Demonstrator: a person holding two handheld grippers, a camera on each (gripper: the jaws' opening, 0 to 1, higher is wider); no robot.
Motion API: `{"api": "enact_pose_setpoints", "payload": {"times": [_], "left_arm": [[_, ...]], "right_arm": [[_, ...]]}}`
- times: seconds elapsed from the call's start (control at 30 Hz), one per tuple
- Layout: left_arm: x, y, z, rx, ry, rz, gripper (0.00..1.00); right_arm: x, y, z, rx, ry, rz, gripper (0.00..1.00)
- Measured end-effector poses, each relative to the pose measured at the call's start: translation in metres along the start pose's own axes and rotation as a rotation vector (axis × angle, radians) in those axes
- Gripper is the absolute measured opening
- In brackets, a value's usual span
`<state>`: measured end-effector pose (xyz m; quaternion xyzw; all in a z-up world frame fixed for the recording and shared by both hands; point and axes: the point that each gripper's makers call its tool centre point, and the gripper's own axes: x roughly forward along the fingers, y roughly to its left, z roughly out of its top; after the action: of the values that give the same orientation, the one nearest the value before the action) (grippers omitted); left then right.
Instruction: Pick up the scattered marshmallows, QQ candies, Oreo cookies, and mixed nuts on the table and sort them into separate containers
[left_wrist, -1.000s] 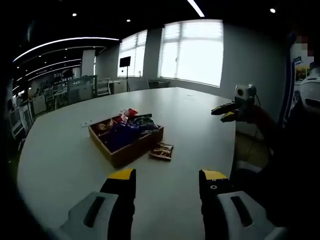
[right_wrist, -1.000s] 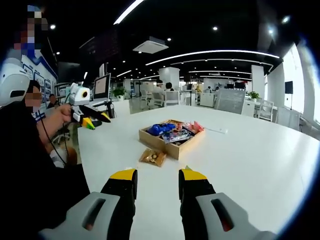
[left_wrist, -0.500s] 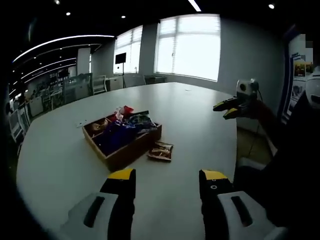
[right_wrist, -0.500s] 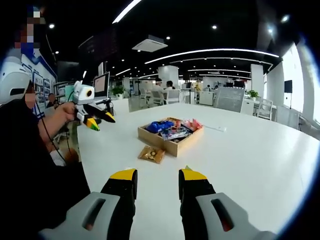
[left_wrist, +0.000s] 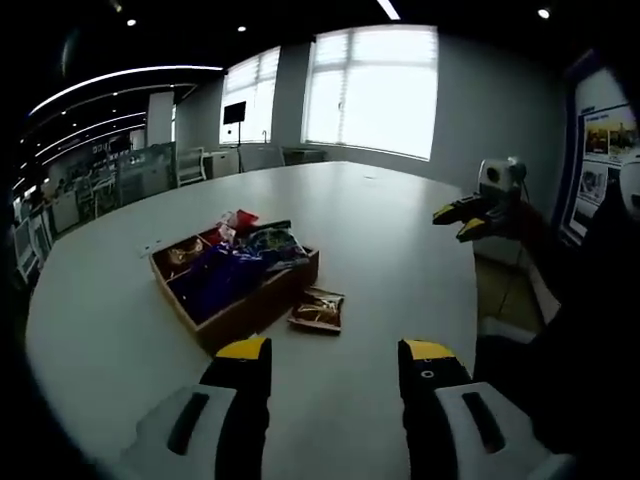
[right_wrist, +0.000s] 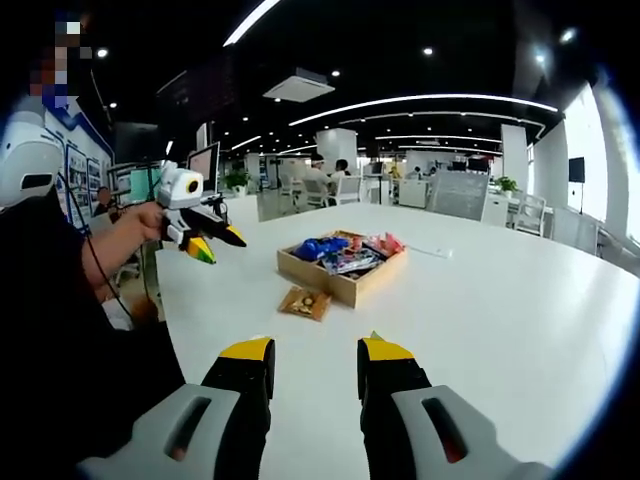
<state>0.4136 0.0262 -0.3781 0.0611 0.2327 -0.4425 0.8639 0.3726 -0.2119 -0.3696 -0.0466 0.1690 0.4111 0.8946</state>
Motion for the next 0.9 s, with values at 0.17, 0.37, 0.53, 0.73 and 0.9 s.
{"api": "enact_pose_setpoints", "payload": {"times": [0.17,0.37,0.53,0.73,0.9], "left_arm": [[0.007,0.000,0.001,0.005,0.005,-0.002,0.56],[0.016,0.006,-0.003,0.003,0.019,0.006,0.56],[0.023,0.003,-0.004,0.002,0.026,0.000,0.56],[0.035,0.001,-0.003,0.020,0.039,-0.006,0.56],[0.047,0.004,-0.008,0.026,0.060,-0.006,0.56]], "right_arm": [[-0.001,-0.001,-0.001,0.004,0.002,-0.003,0.29],[-0.003,-0.002,-0.004,0.009,0.006,-0.003,0.29],[-0.004,-0.001,-0.006,0.011,0.011,-0.003,0.29],[-0.005,-0.002,-0.007,0.014,0.012,-0.005,0.29],[-0.006,-0.001,-0.008,0.016,0.013,-0.006,0.29]]}}
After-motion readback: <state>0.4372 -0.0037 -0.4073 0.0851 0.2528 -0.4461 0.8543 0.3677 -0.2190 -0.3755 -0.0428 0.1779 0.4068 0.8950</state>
